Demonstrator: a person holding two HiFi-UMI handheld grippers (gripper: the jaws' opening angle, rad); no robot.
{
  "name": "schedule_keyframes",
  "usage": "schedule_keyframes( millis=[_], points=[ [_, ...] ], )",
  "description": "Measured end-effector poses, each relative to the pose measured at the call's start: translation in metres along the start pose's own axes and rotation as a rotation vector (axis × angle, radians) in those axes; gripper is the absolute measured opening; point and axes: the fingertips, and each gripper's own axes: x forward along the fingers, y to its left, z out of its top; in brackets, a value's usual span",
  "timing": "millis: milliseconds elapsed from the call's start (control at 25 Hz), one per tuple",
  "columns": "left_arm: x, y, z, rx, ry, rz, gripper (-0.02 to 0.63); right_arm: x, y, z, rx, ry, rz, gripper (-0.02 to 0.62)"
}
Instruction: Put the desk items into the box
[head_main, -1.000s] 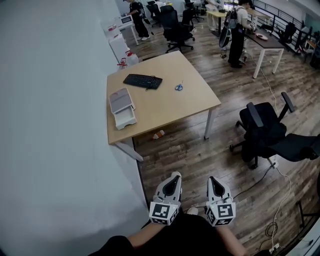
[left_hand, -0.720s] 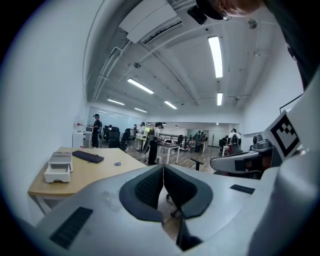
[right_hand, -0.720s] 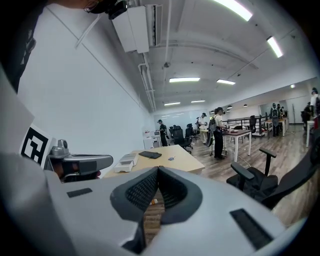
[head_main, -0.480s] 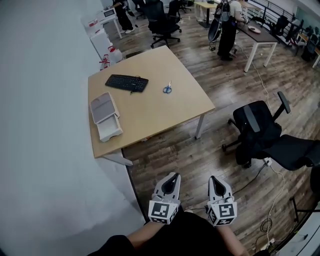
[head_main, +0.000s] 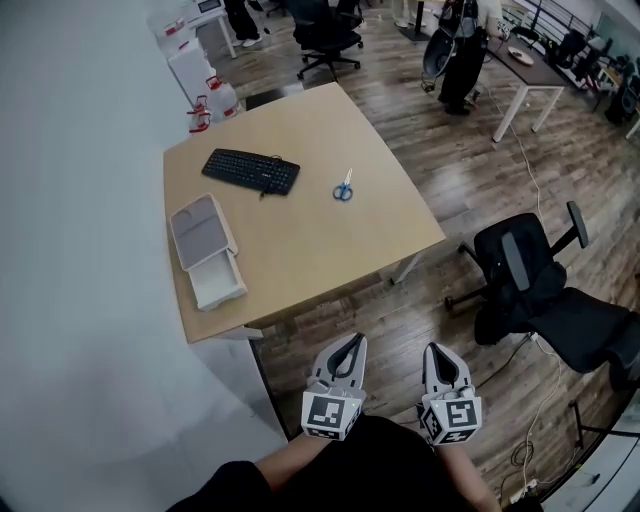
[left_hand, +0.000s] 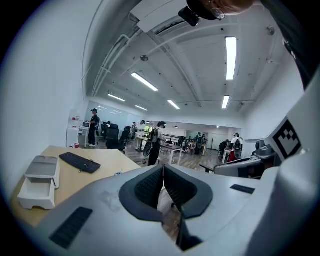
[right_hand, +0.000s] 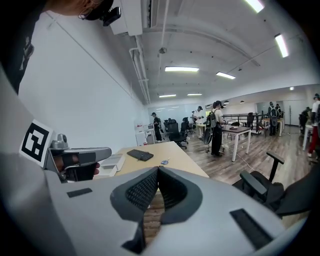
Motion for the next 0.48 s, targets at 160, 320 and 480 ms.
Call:
schedule_keyframes(
  millis=[160, 320, 480],
  points=[
    [0.021, 0.037, 0.009, -0.002, 0.000, -0.013, 0.017, 0.049, 0.016, 0.023, -0.028, 0.003, 0.029, 0.058],
    [0.042, 0.071, 0.002, 0.007, 0.005, -0.018, 0.017, 0.089, 0.029, 0.032, -0.044, 0.020, 0.040, 0.058],
    [0.052, 0.107, -0.014, -0.002, 0.037, -0.025, 0.017, 0.108, 0.042, 0.033, -0.045, 0.059, 0.024, 0.058]
  ],
)
